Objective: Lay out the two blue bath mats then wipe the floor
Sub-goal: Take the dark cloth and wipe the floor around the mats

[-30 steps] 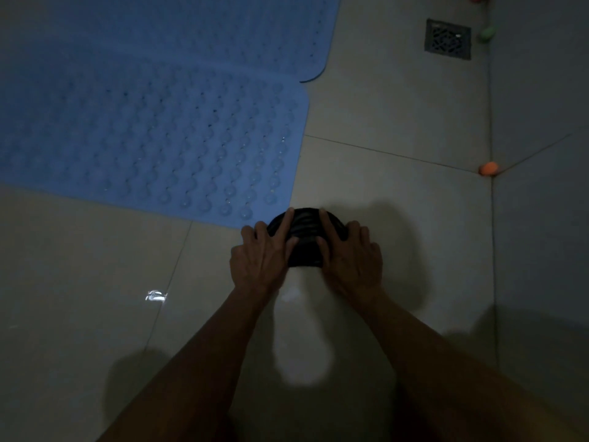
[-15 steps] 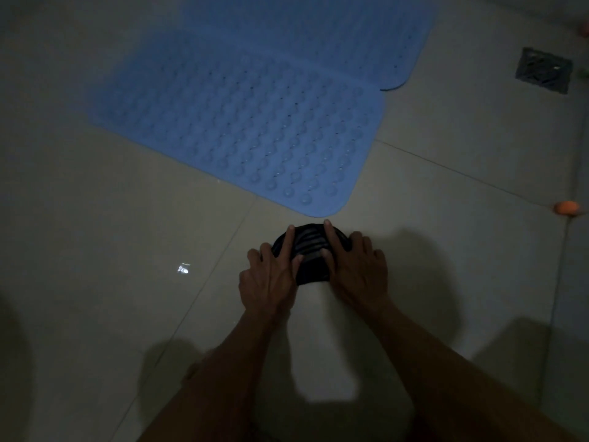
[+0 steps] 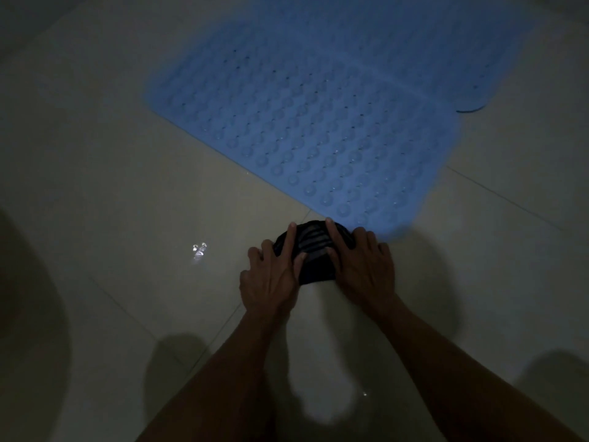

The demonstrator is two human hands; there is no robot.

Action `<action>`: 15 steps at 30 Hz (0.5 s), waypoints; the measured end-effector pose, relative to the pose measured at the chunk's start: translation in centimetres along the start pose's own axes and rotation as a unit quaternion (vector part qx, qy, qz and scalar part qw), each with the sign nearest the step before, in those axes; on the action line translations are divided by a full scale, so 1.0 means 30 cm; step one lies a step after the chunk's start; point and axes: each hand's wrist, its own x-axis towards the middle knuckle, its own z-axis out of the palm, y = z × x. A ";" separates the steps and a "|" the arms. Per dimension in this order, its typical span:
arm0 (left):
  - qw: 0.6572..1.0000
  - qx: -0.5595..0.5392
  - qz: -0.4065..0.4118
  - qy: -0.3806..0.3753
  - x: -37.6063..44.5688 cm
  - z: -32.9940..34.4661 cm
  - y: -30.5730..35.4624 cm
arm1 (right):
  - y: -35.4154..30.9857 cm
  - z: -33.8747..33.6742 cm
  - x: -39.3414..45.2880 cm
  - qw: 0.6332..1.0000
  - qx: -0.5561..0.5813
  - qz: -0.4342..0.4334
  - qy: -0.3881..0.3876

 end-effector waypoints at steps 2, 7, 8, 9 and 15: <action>1.000 -0.011 -0.014 0.002 0.047 -0.014 -0.044 | -0.036 0.017 0.059 1.000 -0.007 -0.022 0.004; 0.998 -0.027 -0.049 0.006 0.157 -0.034 -0.150 | -0.137 0.056 0.221 0.999 0.006 -0.053 0.000; 0.998 -0.027 -0.054 0.007 0.179 -0.038 -0.168 | -0.154 0.061 0.248 0.998 0.001 -0.059 -0.003; 0.998 -0.031 -0.057 0.010 0.201 -0.044 -0.184 | -0.169 0.062 0.275 0.998 -0.003 -0.066 -0.006; 0.996 -0.051 -0.057 0.044 0.312 -0.064 -0.289 | -0.263 0.061 0.400 0.996 -0.002 -0.078 -0.036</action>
